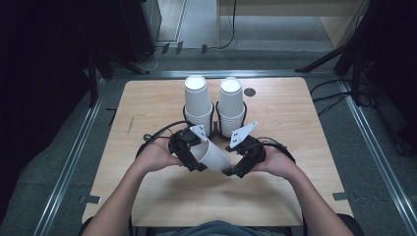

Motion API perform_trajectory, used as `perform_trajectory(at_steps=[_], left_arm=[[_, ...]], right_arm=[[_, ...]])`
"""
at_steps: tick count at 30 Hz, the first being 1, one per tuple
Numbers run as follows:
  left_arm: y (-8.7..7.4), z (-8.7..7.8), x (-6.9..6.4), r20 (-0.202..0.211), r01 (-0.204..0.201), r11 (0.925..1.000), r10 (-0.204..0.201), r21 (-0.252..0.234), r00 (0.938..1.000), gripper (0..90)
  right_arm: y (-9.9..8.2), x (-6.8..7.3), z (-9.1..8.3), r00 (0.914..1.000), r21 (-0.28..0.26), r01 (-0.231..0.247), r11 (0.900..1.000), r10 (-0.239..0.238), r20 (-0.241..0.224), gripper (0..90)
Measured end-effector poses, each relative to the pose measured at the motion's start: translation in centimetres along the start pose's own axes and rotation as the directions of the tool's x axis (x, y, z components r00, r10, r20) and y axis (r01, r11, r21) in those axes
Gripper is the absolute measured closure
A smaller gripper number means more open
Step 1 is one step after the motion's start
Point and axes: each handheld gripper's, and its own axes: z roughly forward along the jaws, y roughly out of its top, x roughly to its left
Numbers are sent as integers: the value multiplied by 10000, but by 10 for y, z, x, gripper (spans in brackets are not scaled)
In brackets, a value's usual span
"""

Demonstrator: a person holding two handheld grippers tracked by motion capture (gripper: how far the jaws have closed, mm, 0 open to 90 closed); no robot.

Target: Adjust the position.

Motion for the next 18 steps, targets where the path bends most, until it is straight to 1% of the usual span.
perform_trajectory(at_steps=[6,9,11,15,16,18], left_arm=[[8,5,-6,103,-190,9997,188,177,9998,133],[12,8,-9,149,-312,9992,309,232,9994,132],[15,9,-11,162,-414,9987,410,282,9990,132],[19,10,-16,61,-552,9976,549,408,9985,130],[19,10,-17,63,-571,9975,569,413,9984,128],[20,10,-18,60,-491,9980,489,388,9988,122]], right_arm=[[2,-1,8,9999,-43,92,9999,-92,-63,138],[3,0,11,9998,51,107,9999,-106,-165,138],[3,1,13,9995,40,215,9998,-214,-210,138],[5,4,17,9988,111,337,9994,-333,-359,146],[5,4,18,9986,174,376,9991,-370,-368,155],[5,5,19,9980,203,527,9984,-519,-363,212]])
